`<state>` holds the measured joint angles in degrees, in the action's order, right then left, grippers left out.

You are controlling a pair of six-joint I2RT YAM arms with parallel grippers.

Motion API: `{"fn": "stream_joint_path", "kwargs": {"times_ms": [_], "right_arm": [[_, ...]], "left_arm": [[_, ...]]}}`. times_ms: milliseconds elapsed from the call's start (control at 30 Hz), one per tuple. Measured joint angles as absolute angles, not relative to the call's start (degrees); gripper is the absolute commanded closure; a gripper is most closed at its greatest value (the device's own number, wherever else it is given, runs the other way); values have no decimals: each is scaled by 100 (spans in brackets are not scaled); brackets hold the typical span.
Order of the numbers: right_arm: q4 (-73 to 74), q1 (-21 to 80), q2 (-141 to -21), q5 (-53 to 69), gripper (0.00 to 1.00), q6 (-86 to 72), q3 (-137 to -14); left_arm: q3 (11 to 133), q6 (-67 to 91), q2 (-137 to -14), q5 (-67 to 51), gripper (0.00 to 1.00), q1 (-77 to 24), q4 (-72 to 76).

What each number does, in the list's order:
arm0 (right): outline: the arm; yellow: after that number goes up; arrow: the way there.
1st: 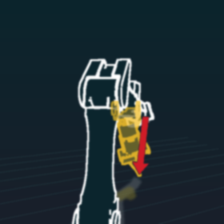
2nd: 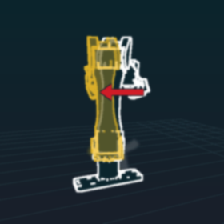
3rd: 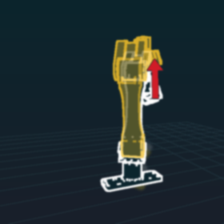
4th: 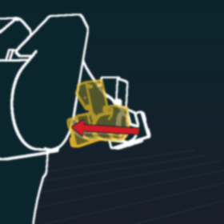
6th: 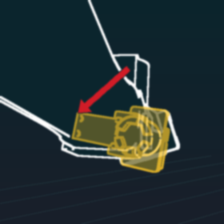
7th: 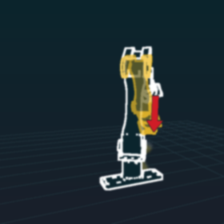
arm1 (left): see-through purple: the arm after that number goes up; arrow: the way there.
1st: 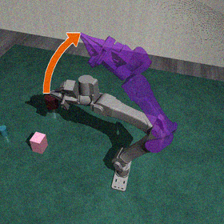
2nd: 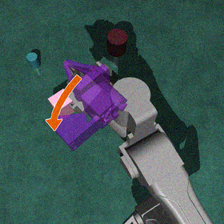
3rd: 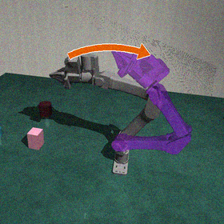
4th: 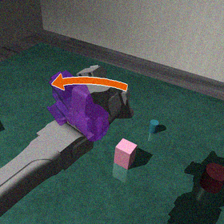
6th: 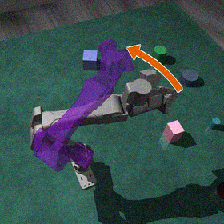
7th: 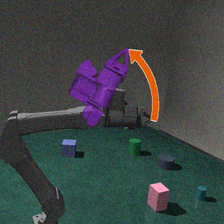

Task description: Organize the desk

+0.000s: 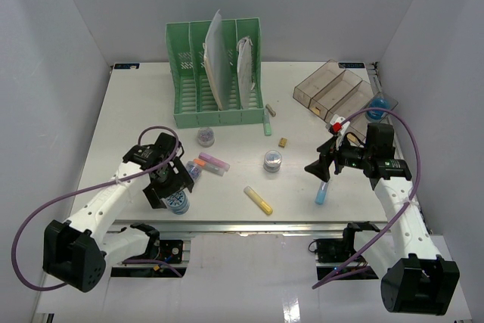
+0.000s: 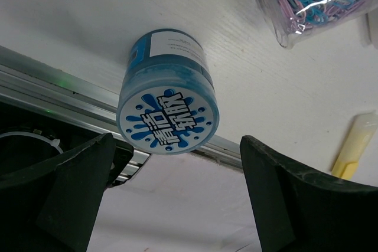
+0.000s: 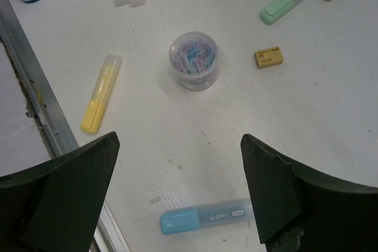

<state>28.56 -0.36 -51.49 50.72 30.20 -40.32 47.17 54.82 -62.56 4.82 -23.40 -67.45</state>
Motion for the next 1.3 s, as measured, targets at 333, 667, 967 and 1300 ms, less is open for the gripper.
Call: {"fn": "stream_joint_path", "kwargs": {"times_ms": [333, 667, 967, 1300], "right_arm": [[2854, -35, -5214, 5076, 10, 3039, -3968], [2853, -36, -5221, 5114, 10, 3057, -3946], [3095, -34, -5265, 5619, 10, 3644, -3946], [4065, 412, -5664, 6085, 10, 4910, -4116]], "left_arm": [[4237, 5568, -6420, 478, 22, -2340, -6397], [4046, 5685, -6060, 452, 46, -2338, -6231], [3997, 5383, -5683, -218, 82, -2340, -5734], [3533, 4234, -5123, -3117, 87, -2341, -3337]]}}
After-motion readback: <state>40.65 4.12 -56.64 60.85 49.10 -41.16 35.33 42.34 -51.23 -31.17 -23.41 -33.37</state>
